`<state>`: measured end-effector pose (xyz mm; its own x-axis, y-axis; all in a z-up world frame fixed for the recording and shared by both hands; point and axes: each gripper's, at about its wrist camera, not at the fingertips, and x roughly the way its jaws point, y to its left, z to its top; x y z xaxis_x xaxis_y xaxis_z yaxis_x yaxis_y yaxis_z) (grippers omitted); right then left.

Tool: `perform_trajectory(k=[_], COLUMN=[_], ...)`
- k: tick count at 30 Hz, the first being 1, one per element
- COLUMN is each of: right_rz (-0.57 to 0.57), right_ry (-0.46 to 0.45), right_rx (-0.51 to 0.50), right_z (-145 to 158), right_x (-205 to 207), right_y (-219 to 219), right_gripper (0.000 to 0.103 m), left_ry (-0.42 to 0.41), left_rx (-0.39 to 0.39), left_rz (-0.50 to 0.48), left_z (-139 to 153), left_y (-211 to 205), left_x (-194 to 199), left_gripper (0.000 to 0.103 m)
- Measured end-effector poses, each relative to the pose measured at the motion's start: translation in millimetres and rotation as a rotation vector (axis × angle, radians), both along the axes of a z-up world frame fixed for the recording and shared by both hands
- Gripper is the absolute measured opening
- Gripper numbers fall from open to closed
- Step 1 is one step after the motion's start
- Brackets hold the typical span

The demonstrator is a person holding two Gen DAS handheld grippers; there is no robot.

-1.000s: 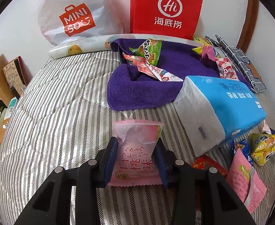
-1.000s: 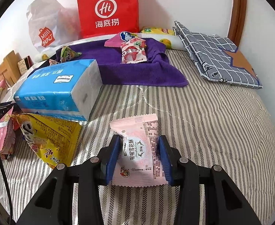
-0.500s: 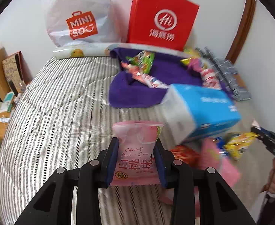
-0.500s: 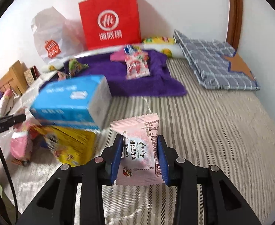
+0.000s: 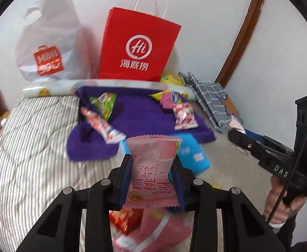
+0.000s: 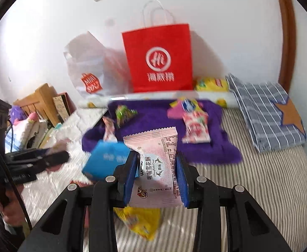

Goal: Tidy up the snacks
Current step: 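Carry both pink candy packets over the purple towel with both tools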

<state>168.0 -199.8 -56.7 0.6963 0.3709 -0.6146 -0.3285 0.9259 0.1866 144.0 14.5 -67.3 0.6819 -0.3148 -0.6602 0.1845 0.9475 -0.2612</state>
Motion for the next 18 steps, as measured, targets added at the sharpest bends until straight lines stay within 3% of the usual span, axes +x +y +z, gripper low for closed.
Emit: perform_trajectory(k=[10, 18], right_rz=[-0.071, -0.087], right_ry=[-0.033, -0.029], right_rx=[0.028, 0.067], right_z=[31.2, 26.2], right_x=[77.1, 132.9], right_y=[-2.5, -1.3], right_gripper=[0.036, 0.036], left_ry=[-0.043, -0.071], left_rx=[0.024, 0.028], left_rz=[0.090, 0.175], left_z=[25.1, 21.8], left_y=[12.9, 42.2], left_x=[74.6, 120.0], left_gripper=[0.035, 0.035])
